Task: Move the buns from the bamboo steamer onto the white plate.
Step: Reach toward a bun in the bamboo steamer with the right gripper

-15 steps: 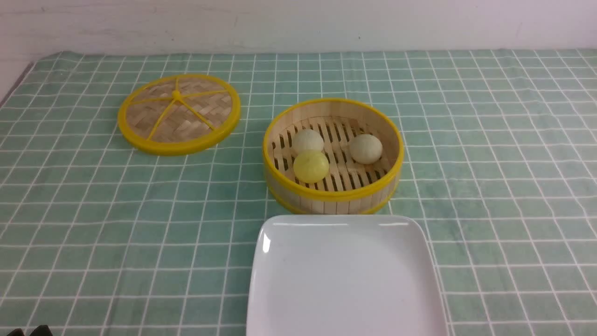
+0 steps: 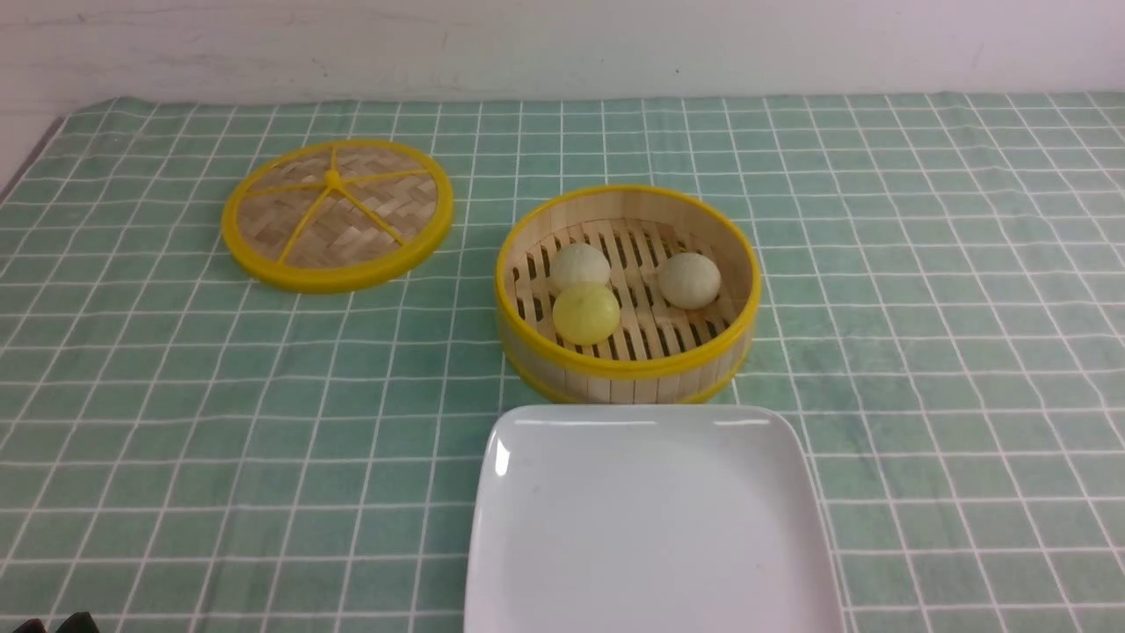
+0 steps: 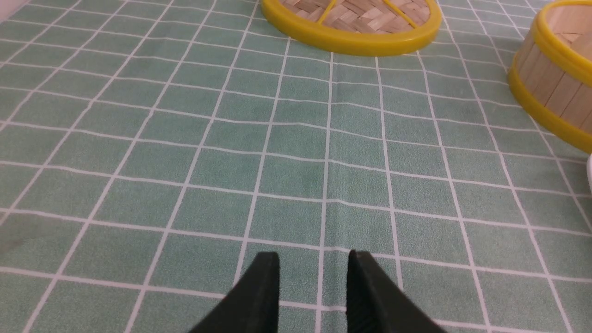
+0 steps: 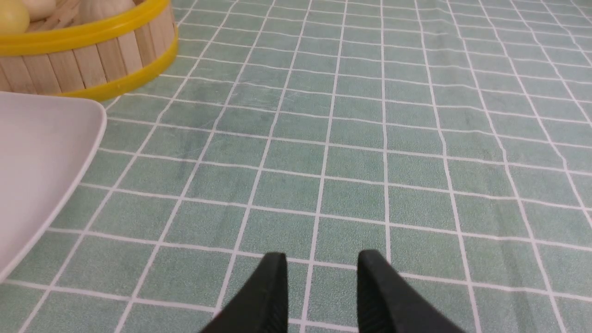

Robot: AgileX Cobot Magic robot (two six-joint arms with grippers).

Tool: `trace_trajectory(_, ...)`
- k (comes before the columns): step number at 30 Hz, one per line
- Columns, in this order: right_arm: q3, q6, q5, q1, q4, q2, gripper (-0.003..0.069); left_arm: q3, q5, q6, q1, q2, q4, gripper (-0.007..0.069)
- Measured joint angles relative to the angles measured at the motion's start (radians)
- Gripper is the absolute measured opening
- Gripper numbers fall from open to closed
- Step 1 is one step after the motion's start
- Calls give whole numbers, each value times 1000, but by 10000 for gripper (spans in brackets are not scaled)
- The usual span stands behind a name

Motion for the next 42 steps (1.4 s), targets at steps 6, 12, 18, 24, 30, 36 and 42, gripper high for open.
trace_trajectory(6, 0, 1, 0, 0, 0, 0, 239, 0, 0, 0, 0, 0, 0, 240)
trace_trajectory(12, 0, 1, 0, 0, 0, 0, 239, 0, 0, 0, 0, 0, 0, 240)
trace_trajectory(18, 0, 2, 0, 0, 0, 0, 239, 0, 0, 0, 0, 0, 0, 240)
trace_trajectory(24, 0, 4, 0, 0, 0, 0, 239, 0, 0, 0, 0, 0, 0, 240)
trace_trajectory(30, 5, 102, -41, 0, 99, 0, 239, 0, -10, -76, 0, 0, -112, 240)
trace_trajectory(36, 10, 456, -131, 0, 580, 0, 239, 2, -23, -435, 0, 0, -594, 240)
trace_trajectory(42, 10, 523, -162, 0, 703, 0, 241, 2, -67, -563, 0, 0, -795, 240)
